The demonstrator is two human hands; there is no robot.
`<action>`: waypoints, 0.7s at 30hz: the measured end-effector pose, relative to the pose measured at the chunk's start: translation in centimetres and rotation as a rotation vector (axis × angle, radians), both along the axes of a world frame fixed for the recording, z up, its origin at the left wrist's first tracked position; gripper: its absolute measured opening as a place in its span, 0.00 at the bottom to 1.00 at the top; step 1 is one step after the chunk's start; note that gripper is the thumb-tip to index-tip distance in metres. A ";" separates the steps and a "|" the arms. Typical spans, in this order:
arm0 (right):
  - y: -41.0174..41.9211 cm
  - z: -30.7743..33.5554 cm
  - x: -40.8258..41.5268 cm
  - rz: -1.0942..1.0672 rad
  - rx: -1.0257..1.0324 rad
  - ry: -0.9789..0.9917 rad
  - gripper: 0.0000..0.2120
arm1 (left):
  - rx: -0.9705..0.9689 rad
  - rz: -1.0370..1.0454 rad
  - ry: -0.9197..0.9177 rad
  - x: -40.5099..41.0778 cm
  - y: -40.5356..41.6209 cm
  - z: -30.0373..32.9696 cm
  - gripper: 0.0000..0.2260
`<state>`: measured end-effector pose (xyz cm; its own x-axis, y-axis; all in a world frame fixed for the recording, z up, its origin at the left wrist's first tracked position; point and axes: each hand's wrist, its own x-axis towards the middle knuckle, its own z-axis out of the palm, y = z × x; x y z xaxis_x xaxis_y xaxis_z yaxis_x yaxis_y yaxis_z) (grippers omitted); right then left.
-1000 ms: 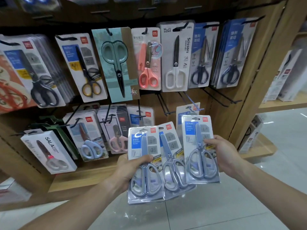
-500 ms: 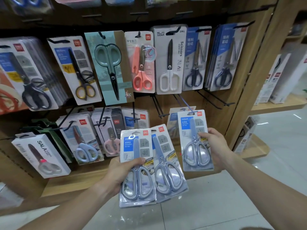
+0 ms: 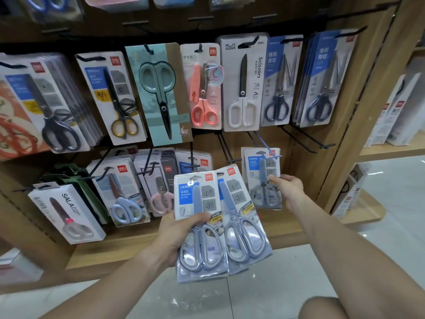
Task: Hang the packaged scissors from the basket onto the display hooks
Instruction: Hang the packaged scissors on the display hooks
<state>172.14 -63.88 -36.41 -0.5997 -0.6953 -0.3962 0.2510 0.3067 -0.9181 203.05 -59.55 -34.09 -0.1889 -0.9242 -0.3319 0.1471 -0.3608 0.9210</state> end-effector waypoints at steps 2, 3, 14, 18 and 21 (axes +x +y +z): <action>0.0 -0.3 0.1 -0.103 0.121 0.206 0.33 | 0.005 0.001 -0.001 -0.1 -0.1 0.0 0.19; 0.4 -0.3 0.5 -0.131 0.185 0.318 0.32 | 0.010 -0.002 0.000 -0.2 -0.1 -0.2 0.19; 7.1 4.0 6.8 0.551 -0.123 0.072 0.11 | 0.014 -0.047 0.035 -1.5 0.2 -0.3 0.16; 7.8 3.7 6.4 0.523 -0.103 0.026 0.10 | 0.022 -0.089 0.037 -1.8 0.4 -0.3 0.17; 7.8 3.7 6.2 0.481 -0.120 -0.009 0.09 | 0.030 -0.104 0.040 -2.1 0.4 -0.3 0.20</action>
<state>178.31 -56.08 -32.69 -0.1966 -0.9336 -0.2997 0.1150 0.2816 -0.9526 200.93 -59.16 -34.36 -0.2967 -0.8889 -0.3490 0.1443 -0.4030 0.9038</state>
